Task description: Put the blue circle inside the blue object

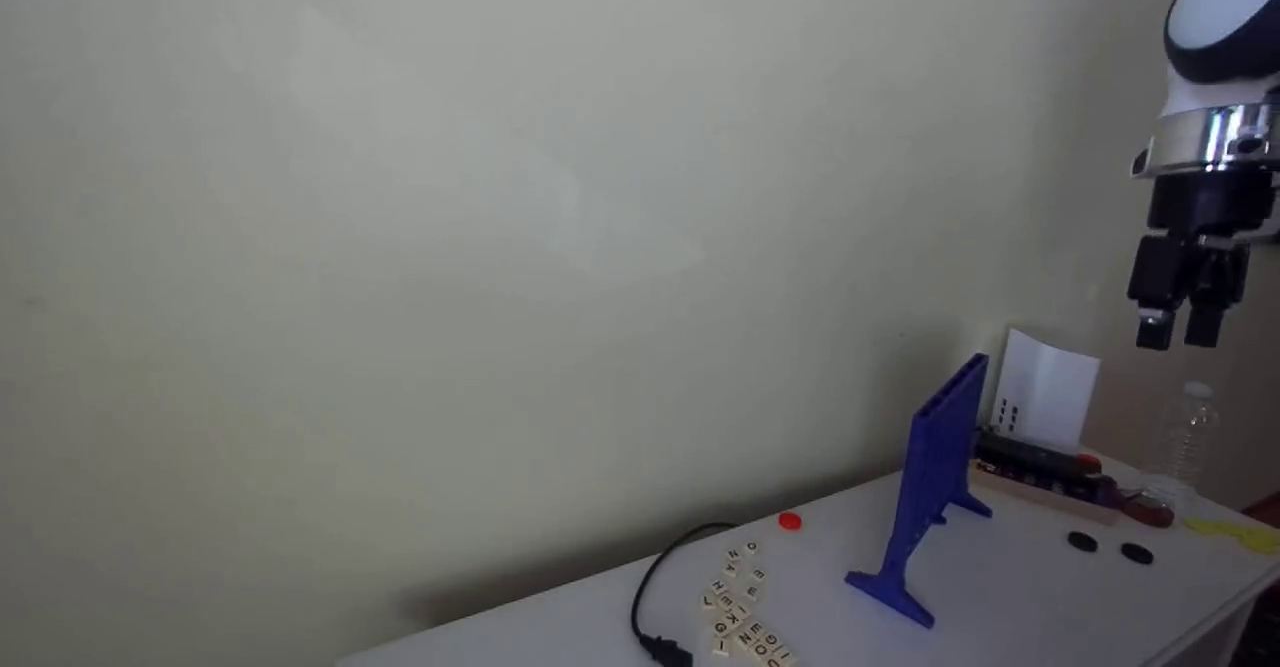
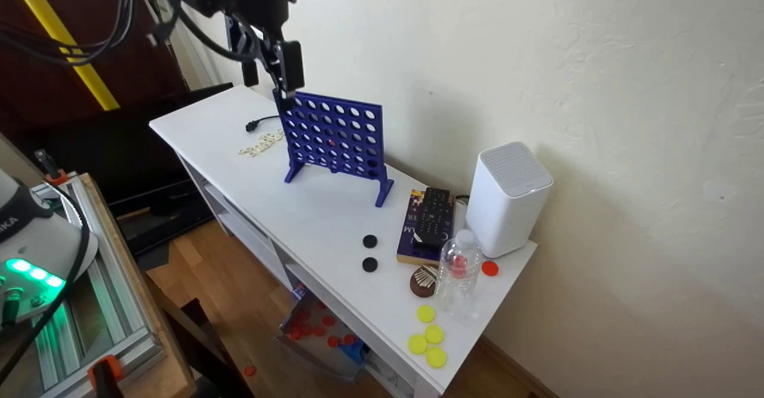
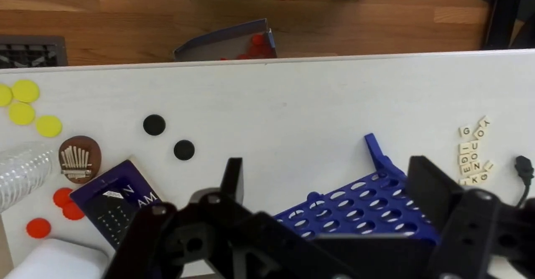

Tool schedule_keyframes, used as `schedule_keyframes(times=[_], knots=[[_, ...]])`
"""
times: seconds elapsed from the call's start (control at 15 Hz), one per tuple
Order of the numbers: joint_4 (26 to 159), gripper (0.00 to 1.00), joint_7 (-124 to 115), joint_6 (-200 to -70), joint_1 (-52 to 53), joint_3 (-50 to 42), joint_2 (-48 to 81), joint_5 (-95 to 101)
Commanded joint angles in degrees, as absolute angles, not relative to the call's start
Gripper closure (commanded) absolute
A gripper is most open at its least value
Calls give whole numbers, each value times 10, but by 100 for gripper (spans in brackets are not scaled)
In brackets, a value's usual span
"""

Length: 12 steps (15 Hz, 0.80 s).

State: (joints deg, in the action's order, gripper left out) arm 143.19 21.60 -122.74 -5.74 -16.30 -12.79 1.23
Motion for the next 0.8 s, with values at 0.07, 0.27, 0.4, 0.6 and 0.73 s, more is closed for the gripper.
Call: schedule_keyframes(times=[0.07, 0.27, 0.4, 0.6, 0.73], knots=[[1460, 0, 296, -1346, -79, -170, -62, 5], [1460, 0, 340, -1405, -100, -174, -11, 6], [1450, 0, 361, -1429, -117, -174, 31, -3], [1459, 0, 339, -1421, -130, -161, 21, 14], [1459, 0, 338, -1421, -131, -158, 23, 14]])
